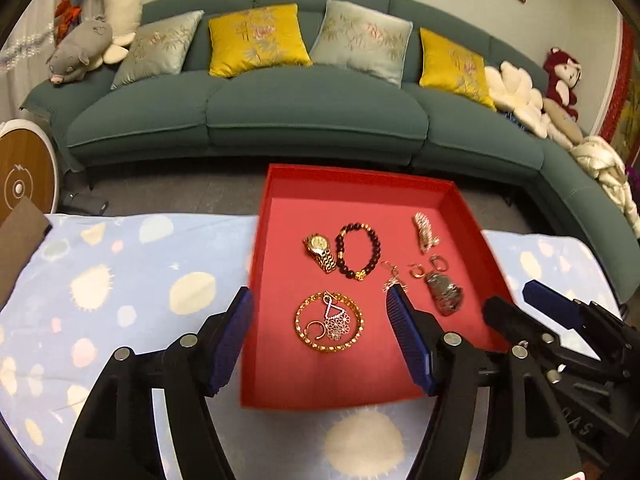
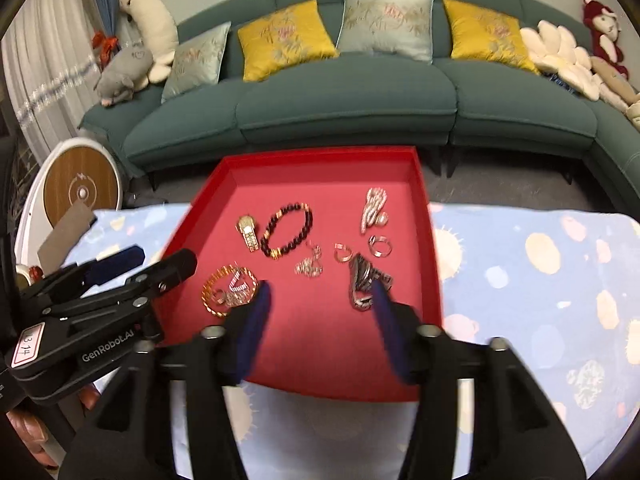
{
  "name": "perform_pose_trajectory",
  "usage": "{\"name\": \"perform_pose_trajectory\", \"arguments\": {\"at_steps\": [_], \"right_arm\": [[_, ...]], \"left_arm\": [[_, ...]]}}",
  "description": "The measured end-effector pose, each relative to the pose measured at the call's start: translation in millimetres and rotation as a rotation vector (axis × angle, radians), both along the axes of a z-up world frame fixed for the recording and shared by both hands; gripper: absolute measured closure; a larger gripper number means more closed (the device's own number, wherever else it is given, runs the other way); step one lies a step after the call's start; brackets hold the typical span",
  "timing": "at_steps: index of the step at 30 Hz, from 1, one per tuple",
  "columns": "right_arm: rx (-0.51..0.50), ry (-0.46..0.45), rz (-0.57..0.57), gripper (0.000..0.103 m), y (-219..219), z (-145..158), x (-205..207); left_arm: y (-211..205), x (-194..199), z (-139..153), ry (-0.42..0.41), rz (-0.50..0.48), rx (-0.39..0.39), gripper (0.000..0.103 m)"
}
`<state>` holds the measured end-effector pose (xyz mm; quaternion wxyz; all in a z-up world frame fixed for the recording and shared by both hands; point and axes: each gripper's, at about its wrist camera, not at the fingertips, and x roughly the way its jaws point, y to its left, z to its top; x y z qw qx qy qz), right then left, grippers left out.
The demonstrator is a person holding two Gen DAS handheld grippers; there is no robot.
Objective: Organize jewelry
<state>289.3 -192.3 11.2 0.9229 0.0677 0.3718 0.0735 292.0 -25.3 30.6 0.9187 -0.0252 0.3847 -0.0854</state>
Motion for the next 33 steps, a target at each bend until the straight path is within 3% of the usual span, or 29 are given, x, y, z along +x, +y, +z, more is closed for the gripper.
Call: {"name": "perform_pose_trajectory", "arguments": {"at_steps": [2, 5, 10, 14, 17, 23, 33], "right_arm": [[-0.006, -0.027, -0.001, 0.048, -1, 21, -18], [-0.002, -0.08, -0.028, 0.037, -7, 52, -54], [0.01, -0.121, -0.082, 0.024, -13, 73, -124], [-0.015, -0.114, -0.118, 0.019, -11, 62, -168], [0.002, -0.069, -0.116, 0.019, -6, 45, -182], [-0.043, -0.033, -0.092, 0.019, 5, 24, -188], [-0.078, -0.001, -0.08, 0.019, 18, 4, -173]], "left_arm": [[4, -24, 19, -0.042, 0.0, 0.005, 0.037], [5, -61, 41, -0.075, -0.004, 0.041, 0.033], [11, -118, 50, -0.058, -0.01, 0.065, 0.033], [11, -151, 33, -0.021, -0.017, 0.092, 0.033], [7, -167, 19, -0.051, 0.009, 0.136, 0.033], [-1, -167, 2, -0.055, -0.006, 0.197, 0.033], [6, -155, -14, -0.003, 0.026, 0.168, 0.033]]}}
